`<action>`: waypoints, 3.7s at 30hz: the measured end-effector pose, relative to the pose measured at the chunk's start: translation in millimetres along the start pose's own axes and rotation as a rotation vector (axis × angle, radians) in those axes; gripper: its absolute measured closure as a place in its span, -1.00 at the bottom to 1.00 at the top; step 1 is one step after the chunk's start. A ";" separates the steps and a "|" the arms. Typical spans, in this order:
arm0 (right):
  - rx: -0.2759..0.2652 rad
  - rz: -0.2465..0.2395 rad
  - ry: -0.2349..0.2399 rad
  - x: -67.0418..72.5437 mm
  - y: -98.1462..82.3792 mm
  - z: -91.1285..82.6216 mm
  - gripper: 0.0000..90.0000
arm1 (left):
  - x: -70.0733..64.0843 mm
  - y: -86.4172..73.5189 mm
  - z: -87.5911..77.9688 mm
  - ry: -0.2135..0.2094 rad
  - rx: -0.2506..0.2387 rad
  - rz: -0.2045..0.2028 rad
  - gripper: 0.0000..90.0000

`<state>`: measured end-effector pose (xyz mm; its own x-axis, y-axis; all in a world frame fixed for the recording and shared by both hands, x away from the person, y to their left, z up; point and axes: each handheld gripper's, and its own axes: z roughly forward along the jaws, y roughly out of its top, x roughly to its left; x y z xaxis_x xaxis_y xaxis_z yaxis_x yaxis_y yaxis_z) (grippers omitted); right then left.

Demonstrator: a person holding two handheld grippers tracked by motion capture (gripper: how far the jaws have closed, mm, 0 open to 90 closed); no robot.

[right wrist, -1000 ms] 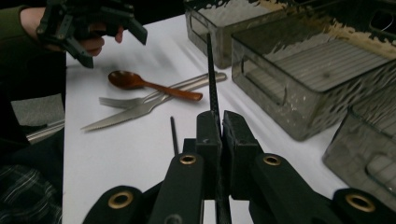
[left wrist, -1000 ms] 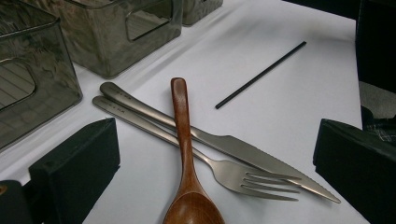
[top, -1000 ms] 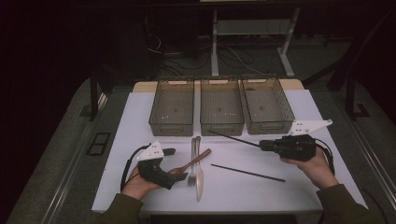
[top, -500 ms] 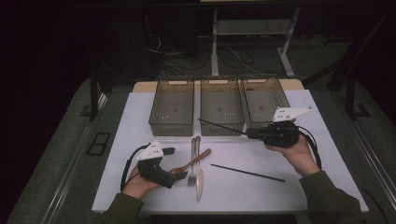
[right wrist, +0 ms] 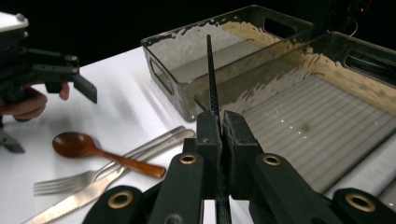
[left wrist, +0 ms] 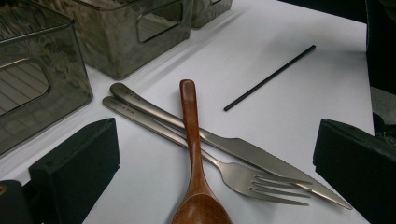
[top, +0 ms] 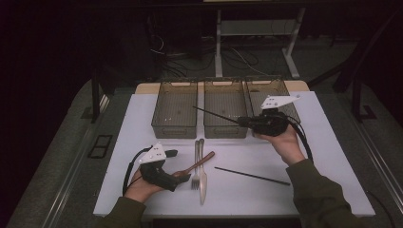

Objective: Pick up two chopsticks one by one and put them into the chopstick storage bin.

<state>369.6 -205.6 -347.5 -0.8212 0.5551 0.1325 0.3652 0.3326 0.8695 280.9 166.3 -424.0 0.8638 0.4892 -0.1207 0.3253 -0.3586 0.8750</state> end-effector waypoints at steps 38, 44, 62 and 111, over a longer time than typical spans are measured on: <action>0.135 0.029 -0.143 3.2 68.3 151.4 0.88 | -0.7 0.8 -0.7 -0.025 -0.018 -0.005 -1.00; 0.178 0.033 -0.165 5.9 71.4 174.9 0.88 | -0.9 1.1 -0.6 -0.029 -0.020 0.001 -1.00; 0.220 0.025 -0.167 18.3 78.0 206.8 0.73 | -1.6 1.3 -1.2 -0.032 -0.024 -0.001 -1.00; 0.070 -0.059 0.108 14.5 16.4 43.4 -0.15 | -2.9 0.3 0.4 -0.022 -0.018 -0.004 -1.00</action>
<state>382.7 -159.0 -352.0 -0.8830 0.4492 0.1359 0.3417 0.4168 0.8423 278.7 164.5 -423.6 0.8708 0.4728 -0.1349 0.3224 -0.3419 0.8827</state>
